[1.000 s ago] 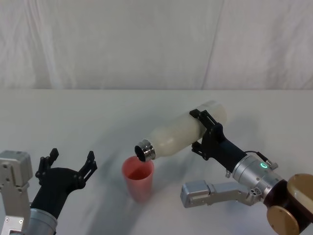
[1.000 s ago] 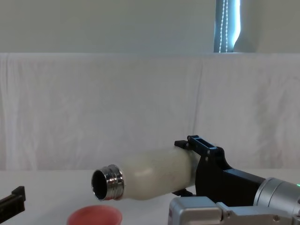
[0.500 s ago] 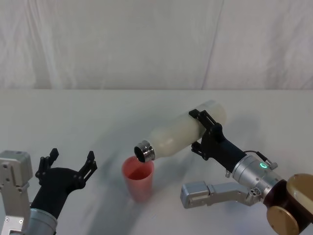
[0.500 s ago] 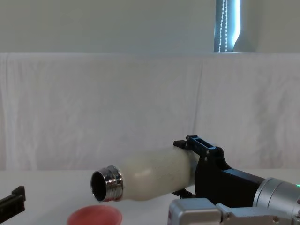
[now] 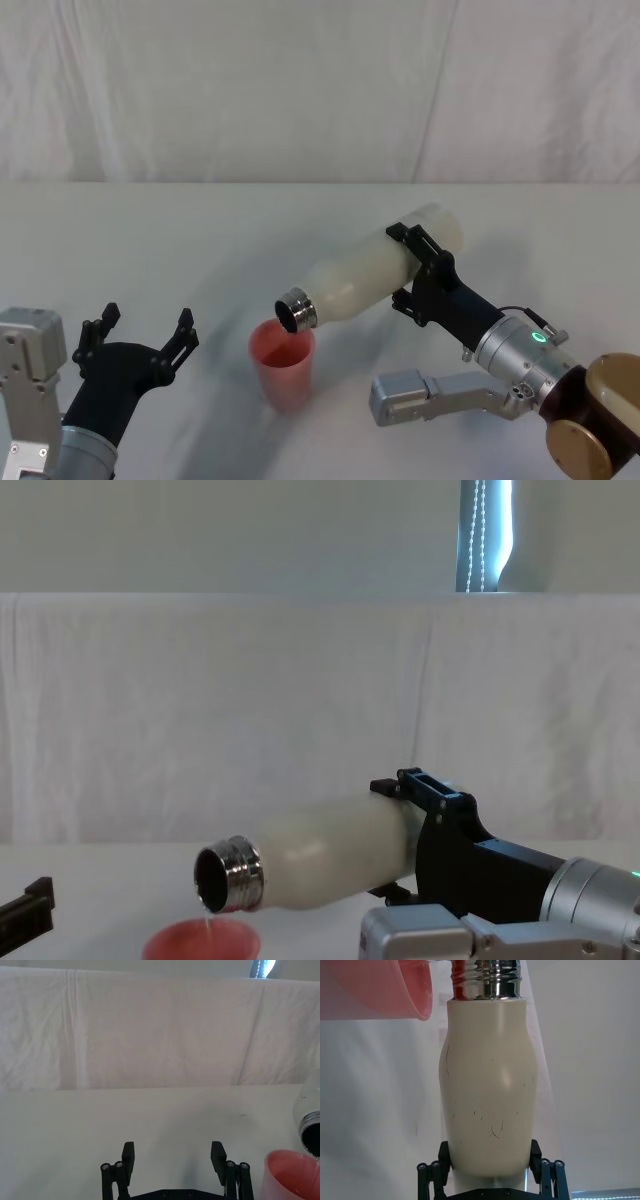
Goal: Grasp the thermos with one hand and pour water into the cup lid.
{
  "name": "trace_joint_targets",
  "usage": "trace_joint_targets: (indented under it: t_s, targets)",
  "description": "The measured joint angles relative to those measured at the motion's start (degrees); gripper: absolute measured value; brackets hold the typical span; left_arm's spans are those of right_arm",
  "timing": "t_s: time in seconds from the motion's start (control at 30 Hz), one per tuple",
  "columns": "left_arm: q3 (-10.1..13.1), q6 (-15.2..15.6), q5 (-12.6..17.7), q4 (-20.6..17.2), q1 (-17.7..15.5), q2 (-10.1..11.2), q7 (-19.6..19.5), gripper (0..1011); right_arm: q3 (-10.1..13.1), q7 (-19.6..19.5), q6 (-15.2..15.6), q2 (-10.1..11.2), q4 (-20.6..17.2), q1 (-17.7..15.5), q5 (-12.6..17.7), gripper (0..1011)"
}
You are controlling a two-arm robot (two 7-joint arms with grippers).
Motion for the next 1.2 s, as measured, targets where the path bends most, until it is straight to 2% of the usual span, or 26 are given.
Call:
trace_joint_targets:
  t_s: [1.2]
  targets:
    - [0.0,0.0,0.0,0.0,0.0,0.0,0.0,1001,-0.24,-0.3,0.16,0.09,0.23,0.09,-0.19,951]
